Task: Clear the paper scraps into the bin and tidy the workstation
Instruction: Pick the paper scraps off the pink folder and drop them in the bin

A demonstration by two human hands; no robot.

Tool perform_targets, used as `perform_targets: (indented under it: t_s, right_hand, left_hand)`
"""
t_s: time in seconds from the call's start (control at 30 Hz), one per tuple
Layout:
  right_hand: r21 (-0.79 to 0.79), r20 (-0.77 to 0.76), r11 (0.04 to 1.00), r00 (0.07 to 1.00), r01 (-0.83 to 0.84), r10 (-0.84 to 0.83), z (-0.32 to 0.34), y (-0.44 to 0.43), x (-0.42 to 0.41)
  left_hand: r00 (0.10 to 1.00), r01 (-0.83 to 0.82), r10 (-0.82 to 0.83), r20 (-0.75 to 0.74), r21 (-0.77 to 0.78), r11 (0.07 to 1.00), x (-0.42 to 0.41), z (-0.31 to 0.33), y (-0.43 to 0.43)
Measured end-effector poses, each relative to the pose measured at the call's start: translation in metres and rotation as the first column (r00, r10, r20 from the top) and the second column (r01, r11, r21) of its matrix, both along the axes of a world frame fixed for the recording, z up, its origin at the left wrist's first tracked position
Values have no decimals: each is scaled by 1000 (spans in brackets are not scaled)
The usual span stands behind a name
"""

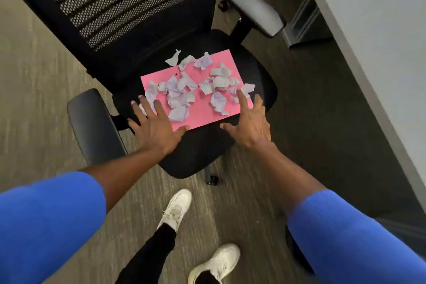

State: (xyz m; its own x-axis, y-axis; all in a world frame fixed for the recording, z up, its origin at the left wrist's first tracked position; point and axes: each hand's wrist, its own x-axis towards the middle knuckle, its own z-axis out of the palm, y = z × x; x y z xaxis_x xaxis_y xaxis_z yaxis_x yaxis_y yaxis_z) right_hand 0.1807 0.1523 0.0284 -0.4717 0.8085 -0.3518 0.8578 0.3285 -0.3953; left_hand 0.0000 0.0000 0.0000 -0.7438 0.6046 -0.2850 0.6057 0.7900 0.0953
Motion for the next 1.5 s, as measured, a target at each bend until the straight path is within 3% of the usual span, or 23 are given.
perform_targets:
  t_s: [0.17,0.7,0.87,1.17,1.5]
  right_hand:
    - [21,26,998,998,-54,53,-29,36,-28]
    - [130,220,903,899,-411,378,-78,65,-76]
    - [168,142,902,915,-398,378,-82,64,-80]
    - [219,-25,923,944,-317,330,-79,56,-84]
    - [211,-177,973,975,-93,131,-36,45,-61]
  left_hand:
    - [993,-96,94,69,24,995,-22,-27,25]
    - [997,79,-78,-19,76,994,-10,-73,50]
    - [990,142,-142,-17,189,972,-12,-78,49]
    - [994,57,-88,65,376,925,-19,-77,46]
    - [990,-54,-15,140,476,878,8,-47,33]
